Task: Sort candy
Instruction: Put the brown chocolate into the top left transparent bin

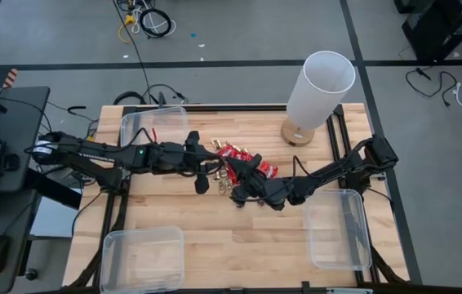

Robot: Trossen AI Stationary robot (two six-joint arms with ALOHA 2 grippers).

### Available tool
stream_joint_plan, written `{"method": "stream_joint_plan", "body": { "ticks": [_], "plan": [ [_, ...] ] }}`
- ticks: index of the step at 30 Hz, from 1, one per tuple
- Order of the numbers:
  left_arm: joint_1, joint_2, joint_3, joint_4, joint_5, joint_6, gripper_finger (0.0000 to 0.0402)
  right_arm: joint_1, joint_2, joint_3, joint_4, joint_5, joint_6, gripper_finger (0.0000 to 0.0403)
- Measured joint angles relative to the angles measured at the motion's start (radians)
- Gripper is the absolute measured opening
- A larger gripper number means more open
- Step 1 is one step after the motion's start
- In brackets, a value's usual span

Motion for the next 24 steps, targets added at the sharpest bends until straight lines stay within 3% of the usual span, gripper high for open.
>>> {"method": "stream_joint_plan", "body": {
  "ticks": [10,15,20,24],
  "plan": [
    [0.0,-0.001,0.001,-0.011,-0.01,0.025,0.0035,0.001,0.0,0.0,0.001,0.013,0.041,0.0031],
    [0.0,-0.005,0.0,-0.03,-0.055,0.057,0.0032,0.006,-0.001,0.0,0.004,0.096,0.086,0.0053],
    [-0.003,-0.024,0.0,-0.072,-0.128,0.113,0.0032,0.026,-0.025,0.0,0.006,0.12,0.223,0.0074],
    [-0.005,-0.045,0.0,-0.092,-0.117,0.175,0.0031,0.037,-0.055,0.0,0.002,0.107,0.348,0.009]
  ]
}}
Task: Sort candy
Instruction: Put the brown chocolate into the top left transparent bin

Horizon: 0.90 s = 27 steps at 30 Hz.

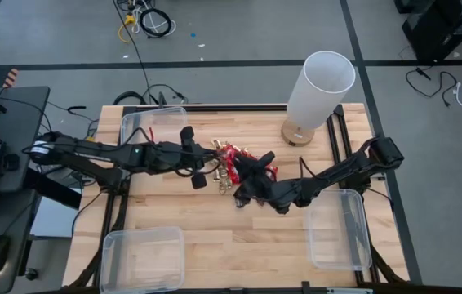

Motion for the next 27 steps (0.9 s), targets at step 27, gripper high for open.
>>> {"method": "stream_joint_plan", "body": {
  "ticks": [27],
  "plan": [
    [-0.01,-0.063,-0.001,0.196,0.511,-0.012,0.0031,-0.077,-0.183,-0.165,0.029,-0.839,0.438,0.0118]
  ]
}}
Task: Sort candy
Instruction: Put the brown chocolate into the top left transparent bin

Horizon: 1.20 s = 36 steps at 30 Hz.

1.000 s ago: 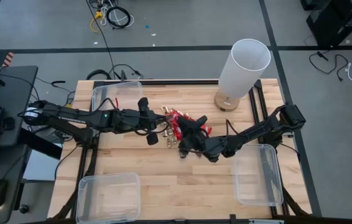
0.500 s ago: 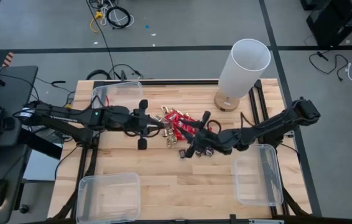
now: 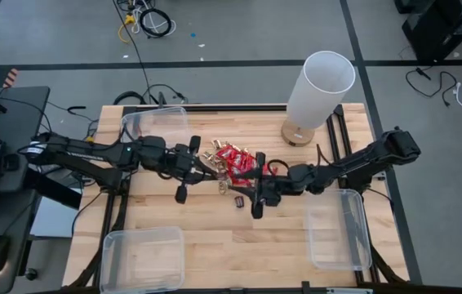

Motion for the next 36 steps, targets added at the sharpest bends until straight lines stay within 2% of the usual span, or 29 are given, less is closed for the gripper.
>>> {"method": "stream_joint_plan", "body": {
  "ticks": [8,14,20,27,33,36],
  "plan": [
    [0.0,0.0,0.0,-0.046,0.001,0.105,0.0031,-0.013,0.007,0.001,0.023,-0.035,0.134,0.0118],
    [0.0,0.0,0.0,-0.041,0.0,0.11,0.0031,-0.022,0.007,0.001,0.022,-0.044,0.177,0.0112],
    [0.0,0.0,0.0,-0.029,-0.007,0.105,0.0031,-0.051,0.007,0.001,0.022,-0.044,0.218,0.0077],
    [0.0,0.0,0.0,-0.029,-0.051,0.09,0.0031,-0.063,0.008,0.001,0.021,-0.044,0.211,0.0007],
    [0.0,0.0,0.0,-0.031,-0.063,0.089,0.0031,-0.063,0.008,0.002,0.007,-0.043,0.192,0.0001],
    [0.0,0.001,0.0,-0.032,-0.069,0.079,0.0031,-0.058,0.008,0.004,-0.02,-0.01,0.143,0.0]
  ]
}}
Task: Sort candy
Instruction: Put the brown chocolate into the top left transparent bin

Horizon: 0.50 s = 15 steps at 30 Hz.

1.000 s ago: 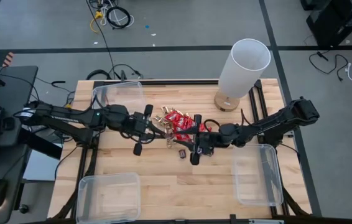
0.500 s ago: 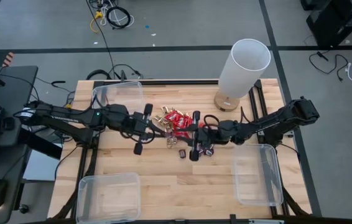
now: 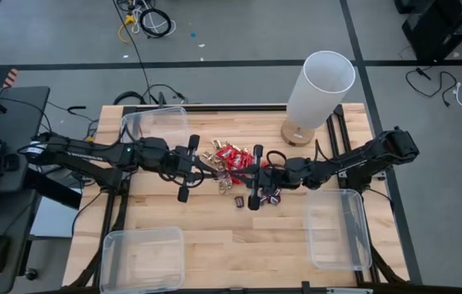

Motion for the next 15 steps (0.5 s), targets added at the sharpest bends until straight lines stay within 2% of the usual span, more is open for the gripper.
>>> {"method": "stream_joint_plan", "body": {
  "ticks": [2,8,11,15],
  "plan": [
    [0.0,-0.002,0.0,0.006,0.0,-0.032,0.0031,0.009,0.0,0.0,-0.027,0.051,-0.045,0.0],
    [0.0,-0.007,0.001,0.017,0.01,-0.108,0.0031,0.044,0.002,-0.001,-0.033,0.291,-0.201,0.0],
    [0.0,-0.007,0.0,0.014,0.009,-0.123,0.0032,0.056,0.002,-0.001,-0.013,0.331,-0.222,0.0],
    [0.0,-0.007,0.001,-0.039,-0.034,-0.088,0.0032,0.065,-0.008,-0.001,0.033,0.332,-0.149,0.0]
  ]
}}
